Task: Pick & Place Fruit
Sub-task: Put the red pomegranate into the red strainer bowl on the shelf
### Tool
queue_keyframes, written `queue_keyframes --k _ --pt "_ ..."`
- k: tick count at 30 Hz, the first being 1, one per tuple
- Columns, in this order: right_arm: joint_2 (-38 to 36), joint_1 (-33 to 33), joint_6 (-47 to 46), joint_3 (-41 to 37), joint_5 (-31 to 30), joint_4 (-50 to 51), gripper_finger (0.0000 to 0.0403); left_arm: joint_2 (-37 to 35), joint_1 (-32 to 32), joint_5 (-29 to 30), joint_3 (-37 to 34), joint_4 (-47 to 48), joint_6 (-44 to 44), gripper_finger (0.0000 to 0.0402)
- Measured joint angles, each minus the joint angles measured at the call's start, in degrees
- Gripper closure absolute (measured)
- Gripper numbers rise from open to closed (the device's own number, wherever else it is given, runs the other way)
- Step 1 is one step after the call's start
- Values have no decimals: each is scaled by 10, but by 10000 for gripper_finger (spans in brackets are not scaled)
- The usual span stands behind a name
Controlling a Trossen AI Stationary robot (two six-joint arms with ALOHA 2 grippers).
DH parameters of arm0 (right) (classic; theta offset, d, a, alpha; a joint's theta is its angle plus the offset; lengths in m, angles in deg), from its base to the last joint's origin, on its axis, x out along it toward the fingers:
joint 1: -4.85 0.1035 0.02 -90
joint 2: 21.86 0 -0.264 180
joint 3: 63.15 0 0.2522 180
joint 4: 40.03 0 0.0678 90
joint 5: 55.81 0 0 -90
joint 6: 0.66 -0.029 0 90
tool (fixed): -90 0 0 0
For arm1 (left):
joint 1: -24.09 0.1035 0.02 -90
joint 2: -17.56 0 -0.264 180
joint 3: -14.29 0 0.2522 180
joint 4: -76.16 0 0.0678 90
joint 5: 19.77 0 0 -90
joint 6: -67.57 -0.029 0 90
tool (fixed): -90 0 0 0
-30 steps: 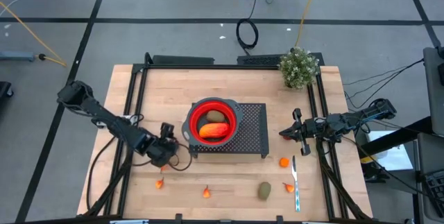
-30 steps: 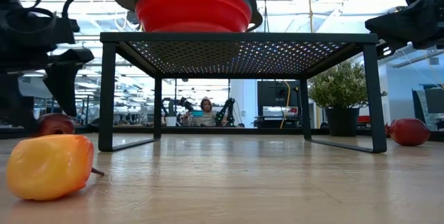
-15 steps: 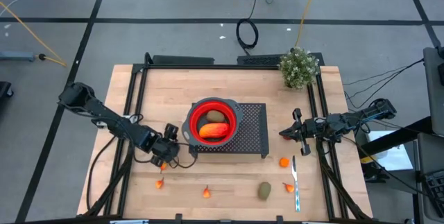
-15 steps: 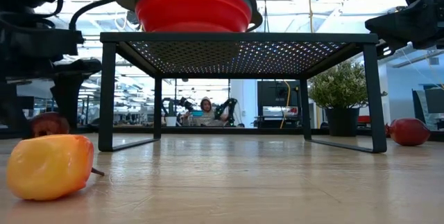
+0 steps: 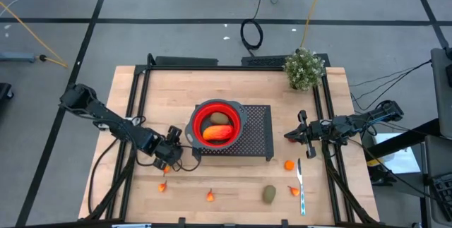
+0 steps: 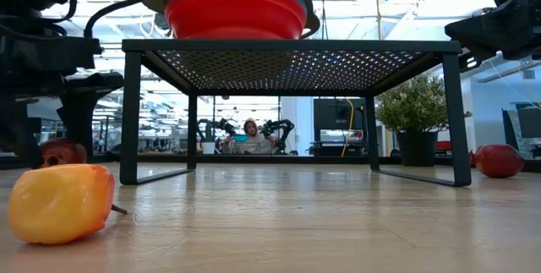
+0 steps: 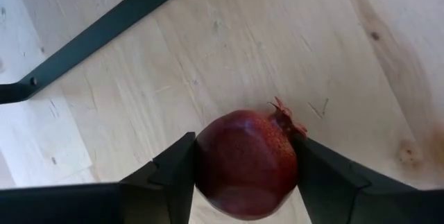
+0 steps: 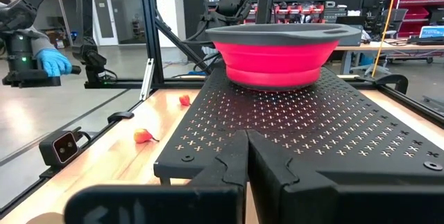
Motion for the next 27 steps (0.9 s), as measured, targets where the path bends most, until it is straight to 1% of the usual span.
queue_keyframes --k 3,6,10,16,18,23,27 --pt "0 0 0 0 0 0 403 0 0 -2 0 0 15 192" --pt "0 0 0 0 0 0 403 0 -2 -4 12 19 30 199" --pt "0 0 0 0 0 0 403 0 -2 -4 51 73 51 209" --pt "0 0 0 0 0 0 403 0 -3 -6 111 139 110 199" --pt "0 0 0 0 0 0 403 0 -3 -20 129 163 128 197" --pt "0 0 0 0 0 0 403 -1 -3 -81 162 221 184 196" --pt "0 0 0 0 0 0 403 -1 -5 -108 168 244 240 196"
